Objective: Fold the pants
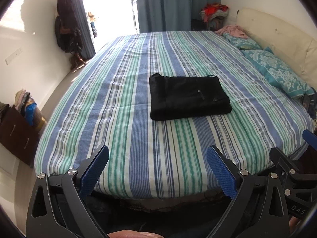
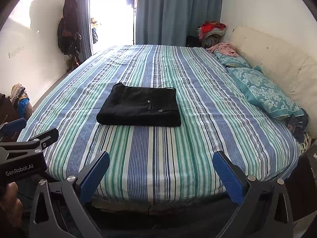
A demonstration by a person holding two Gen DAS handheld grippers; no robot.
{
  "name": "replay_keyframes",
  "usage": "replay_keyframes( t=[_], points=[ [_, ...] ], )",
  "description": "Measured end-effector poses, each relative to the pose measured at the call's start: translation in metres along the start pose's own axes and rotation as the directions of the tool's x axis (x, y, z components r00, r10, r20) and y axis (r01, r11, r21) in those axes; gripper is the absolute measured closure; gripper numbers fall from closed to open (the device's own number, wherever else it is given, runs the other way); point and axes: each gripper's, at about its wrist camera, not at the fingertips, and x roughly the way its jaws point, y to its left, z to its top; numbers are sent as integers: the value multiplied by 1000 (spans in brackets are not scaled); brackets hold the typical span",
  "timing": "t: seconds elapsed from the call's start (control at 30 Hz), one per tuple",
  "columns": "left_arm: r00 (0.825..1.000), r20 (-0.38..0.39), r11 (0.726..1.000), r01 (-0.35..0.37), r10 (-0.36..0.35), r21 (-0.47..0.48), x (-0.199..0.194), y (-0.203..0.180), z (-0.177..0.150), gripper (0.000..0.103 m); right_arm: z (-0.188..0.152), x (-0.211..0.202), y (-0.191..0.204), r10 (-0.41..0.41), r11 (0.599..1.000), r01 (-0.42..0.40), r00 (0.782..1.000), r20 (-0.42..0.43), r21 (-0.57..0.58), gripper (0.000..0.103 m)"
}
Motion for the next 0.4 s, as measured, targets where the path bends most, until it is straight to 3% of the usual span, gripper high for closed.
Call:
replay_keyframes(
  t=[0.4],
  points=[
    [1000, 2, 1000, 5, -5, -17, -4, 4, -2, 3, -3, -1, 2, 3, 1000, -3, 1000, 3, 0, 0]
  ],
)
